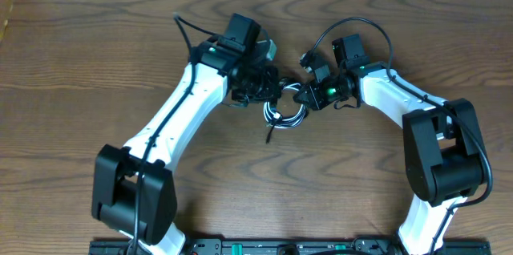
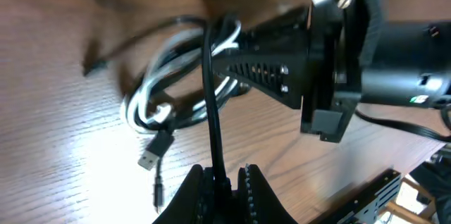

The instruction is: Untangle cables

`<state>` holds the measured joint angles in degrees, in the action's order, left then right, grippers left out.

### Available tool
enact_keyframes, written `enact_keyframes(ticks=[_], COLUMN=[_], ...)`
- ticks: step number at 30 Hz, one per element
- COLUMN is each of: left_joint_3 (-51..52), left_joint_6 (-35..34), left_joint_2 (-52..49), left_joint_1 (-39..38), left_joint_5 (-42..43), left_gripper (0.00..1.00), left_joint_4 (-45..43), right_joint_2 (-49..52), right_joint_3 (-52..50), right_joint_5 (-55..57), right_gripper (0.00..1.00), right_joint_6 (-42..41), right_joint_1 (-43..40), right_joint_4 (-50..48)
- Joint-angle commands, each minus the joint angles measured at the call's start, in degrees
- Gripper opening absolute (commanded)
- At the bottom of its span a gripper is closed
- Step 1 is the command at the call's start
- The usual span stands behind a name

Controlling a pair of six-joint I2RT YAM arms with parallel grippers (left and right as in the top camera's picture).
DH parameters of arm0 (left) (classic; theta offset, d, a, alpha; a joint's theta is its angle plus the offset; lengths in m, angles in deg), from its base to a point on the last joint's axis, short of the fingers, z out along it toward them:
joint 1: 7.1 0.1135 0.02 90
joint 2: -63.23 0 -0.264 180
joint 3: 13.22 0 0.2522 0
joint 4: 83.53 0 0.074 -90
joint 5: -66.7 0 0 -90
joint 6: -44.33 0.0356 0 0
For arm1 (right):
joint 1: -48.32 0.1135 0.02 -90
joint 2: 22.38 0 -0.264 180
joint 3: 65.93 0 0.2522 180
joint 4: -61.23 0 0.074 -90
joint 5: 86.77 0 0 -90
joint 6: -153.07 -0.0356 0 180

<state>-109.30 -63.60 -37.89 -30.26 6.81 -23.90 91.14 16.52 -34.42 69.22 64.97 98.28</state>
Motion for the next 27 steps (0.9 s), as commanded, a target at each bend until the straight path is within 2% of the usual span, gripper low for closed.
enact_keyframes(ticks=[1,10,12,16,23,27], left_joint_3=[-0.5,-0.4,-0.4,-0.3,0.7,0.4], left_joint_6=[1.0,1.0,1.0,0.9,1.0,1.3], left_joint_2=[1.2,1.2,1.2,1.2,1.1,1.4], left_joint_1=[2.1,3.1,3.1,2.9,0.0,-1.4], left_joint_5=[-0.2,-19.8,-22.0,-21.8,-20.1,-19.4], left_gripper=[0.08,0.08,0.08,0.08,0.08,0.08], left_joint_4=[0.1,-0.2,-0.3,-0.5,-1.1,-1.8], right_joint_2=[-0.9,-16.2,-19.3,-25.1,-32.1,-33.2], right_joint_3=[-0.1,-0.1,-0.1,-0.1,-0.1,-0.1], right_joint_5=[-0.6,-3.0,-3.0,-3.0,-2.8,4.4], right_gripper=[0.01,0.01,0.01,0.01,0.01,0.01], right_joint_6=[-5.3,-5.3,-5.2,-5.2,-5.0,-8.3], right_joint_1=[0.3,0.3,0.3,0.3,0.2,0.2], right_joint_4=[2.0,14.8,17.6,21.2,21.9,21.8])
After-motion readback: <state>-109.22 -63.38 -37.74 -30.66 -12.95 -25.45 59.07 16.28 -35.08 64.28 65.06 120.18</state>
